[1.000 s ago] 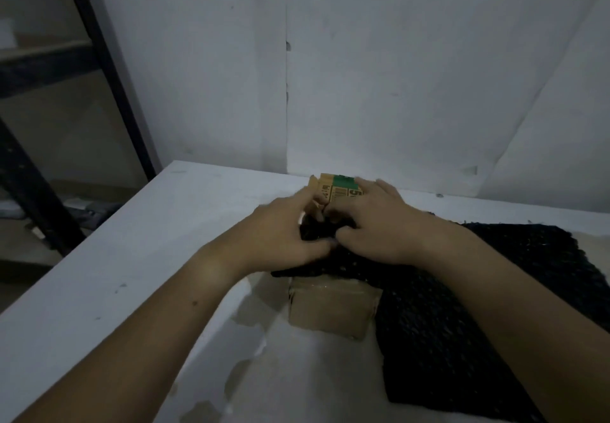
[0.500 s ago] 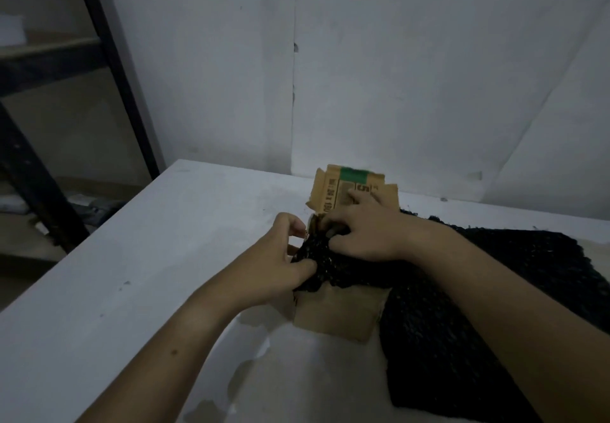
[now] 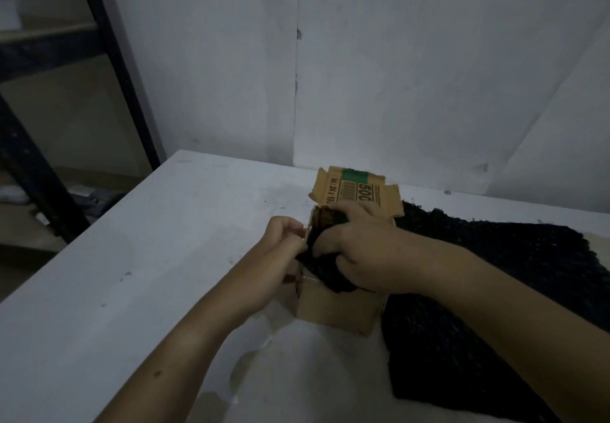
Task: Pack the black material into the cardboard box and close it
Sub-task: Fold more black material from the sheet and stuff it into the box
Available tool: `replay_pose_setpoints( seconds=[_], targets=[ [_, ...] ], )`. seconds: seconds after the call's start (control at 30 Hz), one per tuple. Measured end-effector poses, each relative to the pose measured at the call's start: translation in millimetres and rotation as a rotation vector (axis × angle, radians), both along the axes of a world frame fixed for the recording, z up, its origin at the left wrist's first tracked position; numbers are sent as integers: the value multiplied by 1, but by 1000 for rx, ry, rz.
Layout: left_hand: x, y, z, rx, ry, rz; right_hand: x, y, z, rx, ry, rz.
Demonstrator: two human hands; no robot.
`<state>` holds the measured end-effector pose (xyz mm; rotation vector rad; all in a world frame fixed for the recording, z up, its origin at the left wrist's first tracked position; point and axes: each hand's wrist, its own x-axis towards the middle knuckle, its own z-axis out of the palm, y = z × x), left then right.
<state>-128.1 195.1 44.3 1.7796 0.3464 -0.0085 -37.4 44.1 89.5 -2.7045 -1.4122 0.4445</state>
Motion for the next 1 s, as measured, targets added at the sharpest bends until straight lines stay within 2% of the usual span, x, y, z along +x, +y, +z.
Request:
replay_pose_setpoints(
  seconds=[0.13, 0.3, 0.43, 0.5, 0.6, 0.67, 0.73, 0.87, 1.0],
  targets=[
    [-1, -4, -1, 31, 4, -11, -1, 9, 5, -128, 28, 23],
    [-2, -6, 2, 75, 22, -9, 19, 8, 17, -12, -103, 160],
    [1, -10, 0, 84, 49, 23, 14, 14, 4, -219, -1, 123],
    [2, -12, -2, 89, 53, 43, 11, 15, 3, -157, 35, 122],
    [0, -12, -5, 71, 45, 43, 11, -1, 21, 141, 39, 132],
    [-1, -12, -4, 26, 44, 55, 5, -16, 34, 260, 136, 100],
    [-2, -14, -3, -51, 52, 77, -6, -25, 36, 222, 157, 146],
    [-9, -18, -1, -127, 43, 85, -18, -20, 23, 114, -21, 155],
    [-10, -20, -5, -139, 35, 106, -16, -12, 19, 62, 7, 140]
  ],
)
